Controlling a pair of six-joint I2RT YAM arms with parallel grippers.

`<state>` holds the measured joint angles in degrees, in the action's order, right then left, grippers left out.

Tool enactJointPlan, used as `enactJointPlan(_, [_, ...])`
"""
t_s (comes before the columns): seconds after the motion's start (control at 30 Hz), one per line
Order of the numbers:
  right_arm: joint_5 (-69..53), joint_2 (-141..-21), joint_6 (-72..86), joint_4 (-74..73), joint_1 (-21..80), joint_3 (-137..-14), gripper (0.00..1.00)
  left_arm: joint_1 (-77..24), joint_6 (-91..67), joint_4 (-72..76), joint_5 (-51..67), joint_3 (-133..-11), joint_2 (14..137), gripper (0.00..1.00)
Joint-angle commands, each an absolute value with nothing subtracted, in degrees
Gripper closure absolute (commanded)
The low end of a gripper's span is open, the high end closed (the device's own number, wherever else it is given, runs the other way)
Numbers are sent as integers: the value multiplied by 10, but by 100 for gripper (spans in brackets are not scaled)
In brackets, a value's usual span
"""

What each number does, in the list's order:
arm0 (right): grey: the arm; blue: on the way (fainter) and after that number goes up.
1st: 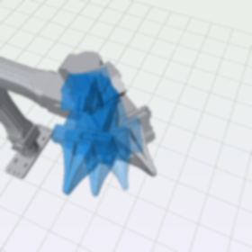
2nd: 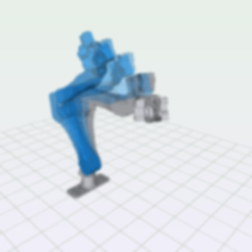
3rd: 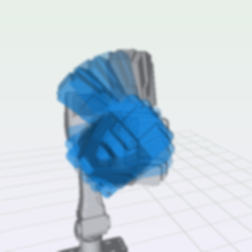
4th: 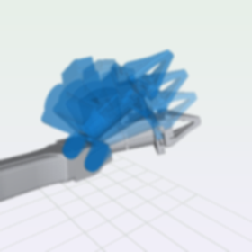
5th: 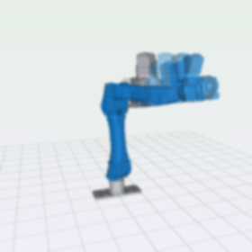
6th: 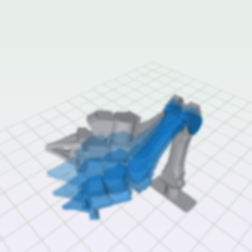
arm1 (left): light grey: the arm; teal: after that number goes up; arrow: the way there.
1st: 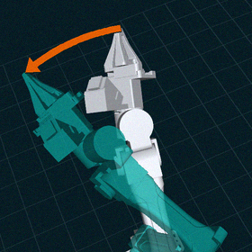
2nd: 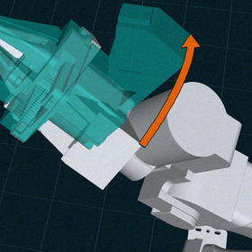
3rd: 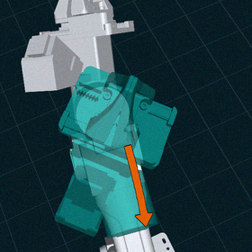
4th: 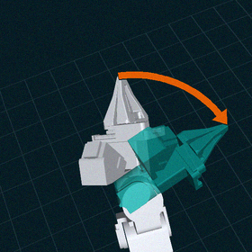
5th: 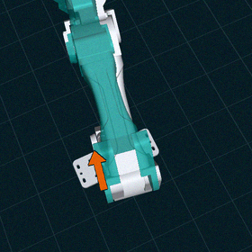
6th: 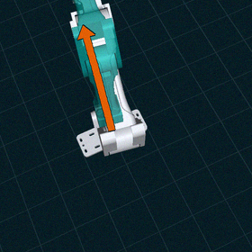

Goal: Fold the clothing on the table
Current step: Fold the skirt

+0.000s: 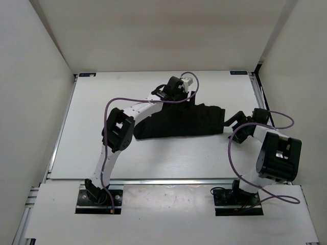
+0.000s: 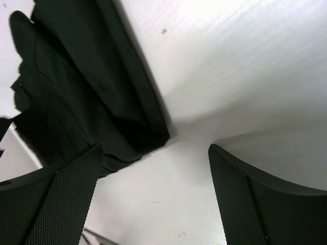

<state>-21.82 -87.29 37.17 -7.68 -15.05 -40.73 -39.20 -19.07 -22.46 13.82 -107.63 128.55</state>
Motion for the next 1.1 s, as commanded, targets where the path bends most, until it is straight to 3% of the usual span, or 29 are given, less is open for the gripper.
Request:
enactJointPlan(0.0, [-246, -917, 348, -84, -160, -430, 10, -407, -205, -259, 179, -1143, 1344, 15])
enactJointPlan(0.3, [-272, -985, 342, -73, -122, -490, 8, -422, -219, -391, 207, -1405, 1512, 19])
enactJointPlan(0.63, [-324, -1050, 359, -44, -69, -533, 10, -410, -229, -388, 226, -1397, 1530, 21])
enactJointPlan(0.73, [-346, -1054, 353, -23, -71, -528, 15, -409, -231, -390, 235, -1390, 1534, 21])
enactJointPlan(0.87, [-380, -1054, 350, -4, -75, -512, 41, -403, -231, -381, 240, -1399, 1539, 21])
enactJointPlan(0.93, [-381, -1046, 342, -7, -69, -512, 67, -403, -233, -387, 240, -1404, 1542, 21])
enactJointPlan(1.03, [-385, -1033, 319, -9, -70, -519, 98, -399, -232, -388, 243, -1401, 1540, 21])
enactJointPlan(1.07, [-391, -1027, 312, -4, -74, -524, 100, -401, -232, -387, 243, -1404, 1542, 21])
